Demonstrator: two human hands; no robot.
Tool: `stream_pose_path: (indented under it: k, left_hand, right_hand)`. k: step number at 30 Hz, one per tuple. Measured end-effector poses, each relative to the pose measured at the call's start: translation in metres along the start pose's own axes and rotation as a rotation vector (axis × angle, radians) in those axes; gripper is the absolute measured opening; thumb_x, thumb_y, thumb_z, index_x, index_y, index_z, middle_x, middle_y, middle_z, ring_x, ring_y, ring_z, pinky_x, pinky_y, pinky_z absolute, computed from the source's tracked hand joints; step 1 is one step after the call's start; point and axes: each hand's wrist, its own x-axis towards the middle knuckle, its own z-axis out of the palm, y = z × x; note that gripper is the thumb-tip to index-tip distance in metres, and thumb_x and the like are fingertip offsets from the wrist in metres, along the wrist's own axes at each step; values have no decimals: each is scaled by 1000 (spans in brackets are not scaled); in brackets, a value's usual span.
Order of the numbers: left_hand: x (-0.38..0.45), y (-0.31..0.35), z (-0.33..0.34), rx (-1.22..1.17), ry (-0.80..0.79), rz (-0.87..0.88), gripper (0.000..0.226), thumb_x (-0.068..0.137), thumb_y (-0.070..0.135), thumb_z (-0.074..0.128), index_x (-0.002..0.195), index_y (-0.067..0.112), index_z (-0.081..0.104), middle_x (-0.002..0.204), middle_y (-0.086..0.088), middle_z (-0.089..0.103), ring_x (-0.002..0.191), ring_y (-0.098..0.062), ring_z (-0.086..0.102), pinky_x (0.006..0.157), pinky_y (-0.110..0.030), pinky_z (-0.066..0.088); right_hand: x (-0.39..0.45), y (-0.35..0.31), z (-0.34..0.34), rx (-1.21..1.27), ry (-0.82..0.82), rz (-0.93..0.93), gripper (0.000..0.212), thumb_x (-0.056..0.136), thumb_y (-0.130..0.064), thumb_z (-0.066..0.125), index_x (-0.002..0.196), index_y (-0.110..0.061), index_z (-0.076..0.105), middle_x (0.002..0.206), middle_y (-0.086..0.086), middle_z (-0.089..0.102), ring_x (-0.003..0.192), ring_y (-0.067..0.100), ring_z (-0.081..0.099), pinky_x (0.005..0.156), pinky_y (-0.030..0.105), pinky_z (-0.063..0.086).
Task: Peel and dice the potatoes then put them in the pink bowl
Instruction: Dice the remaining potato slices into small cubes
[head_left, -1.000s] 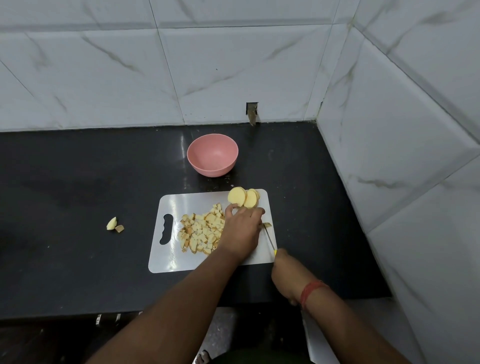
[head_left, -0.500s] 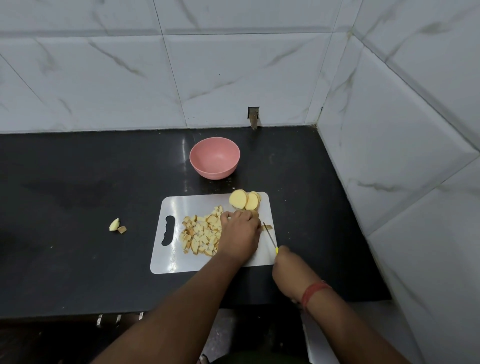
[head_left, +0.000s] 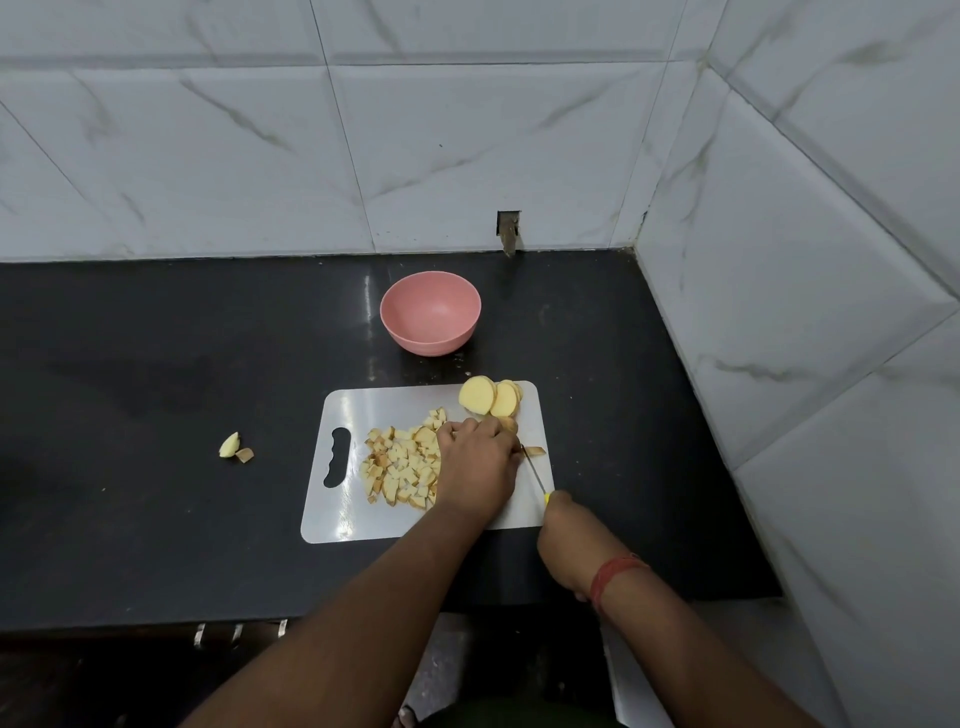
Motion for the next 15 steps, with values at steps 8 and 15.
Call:
stream_pose_path:
  k: [8,15]
  left_hand:
    - [-2,5,-3,33,-7,6,31,103,40,46,122,24,64,122,4,59,113,-18,49,108,-46,27]
    - [-11,6,-2,104,86,55,29,94,25,52,121,19,60,115,-2,57,103,-22,50,100,-46,35]
  right_hand:
    - [-3,8,2,-6,-58,-46,32,96,-7,37,127,-2,39,109,14,58,82,22,50,73,30,39]
    - [-15,24,-6,143,25,-52,11,100,-17,35,93,-13,42,95,10,60,85,26,58,72,28,43]
